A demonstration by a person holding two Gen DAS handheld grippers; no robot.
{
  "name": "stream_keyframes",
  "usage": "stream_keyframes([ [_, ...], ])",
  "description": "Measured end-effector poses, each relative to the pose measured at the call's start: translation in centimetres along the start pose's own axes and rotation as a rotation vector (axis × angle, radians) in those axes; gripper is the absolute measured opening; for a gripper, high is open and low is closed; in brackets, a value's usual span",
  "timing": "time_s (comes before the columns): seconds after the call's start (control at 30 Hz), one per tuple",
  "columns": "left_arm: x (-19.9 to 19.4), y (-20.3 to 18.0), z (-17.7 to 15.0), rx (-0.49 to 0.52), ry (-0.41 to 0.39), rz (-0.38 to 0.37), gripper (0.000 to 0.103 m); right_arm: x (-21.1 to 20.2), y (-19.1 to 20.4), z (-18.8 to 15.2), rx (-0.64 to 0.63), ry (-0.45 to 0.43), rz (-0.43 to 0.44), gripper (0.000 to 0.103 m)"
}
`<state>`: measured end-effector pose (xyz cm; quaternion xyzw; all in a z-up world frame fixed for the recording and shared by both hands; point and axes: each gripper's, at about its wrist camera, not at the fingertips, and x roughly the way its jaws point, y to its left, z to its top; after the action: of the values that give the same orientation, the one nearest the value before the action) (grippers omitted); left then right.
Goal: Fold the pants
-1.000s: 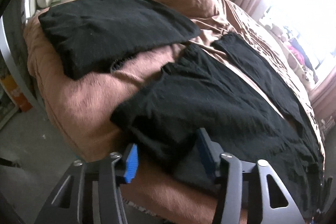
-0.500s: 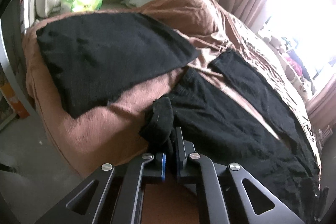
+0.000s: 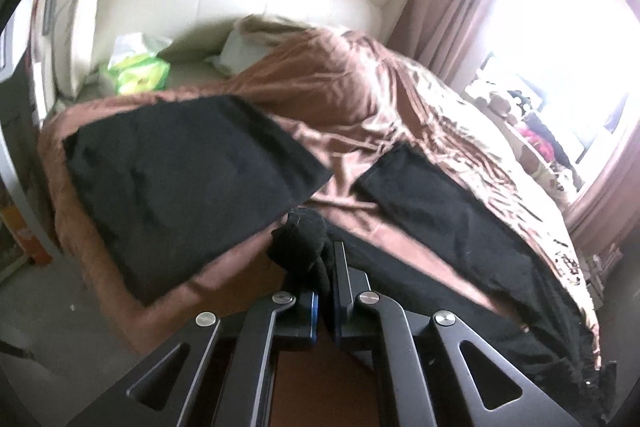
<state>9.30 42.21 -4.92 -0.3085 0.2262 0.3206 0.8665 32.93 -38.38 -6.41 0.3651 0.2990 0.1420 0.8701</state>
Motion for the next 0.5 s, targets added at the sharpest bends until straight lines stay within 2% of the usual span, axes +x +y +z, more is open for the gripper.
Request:
stream_keyframes([
  [0.23,0.4,-4.0,4.3,0.068,-0.046,-0.023,0.005,0.5,2.0,2.7,-0.024,-0.019,0.044,0.001],
  [0.5,3.3,-8.7,9.4,0.138,-0.072,-0.040,0.004,3.9,5.0,6.3,-0.084,-0.035,0.036,0.001],
])
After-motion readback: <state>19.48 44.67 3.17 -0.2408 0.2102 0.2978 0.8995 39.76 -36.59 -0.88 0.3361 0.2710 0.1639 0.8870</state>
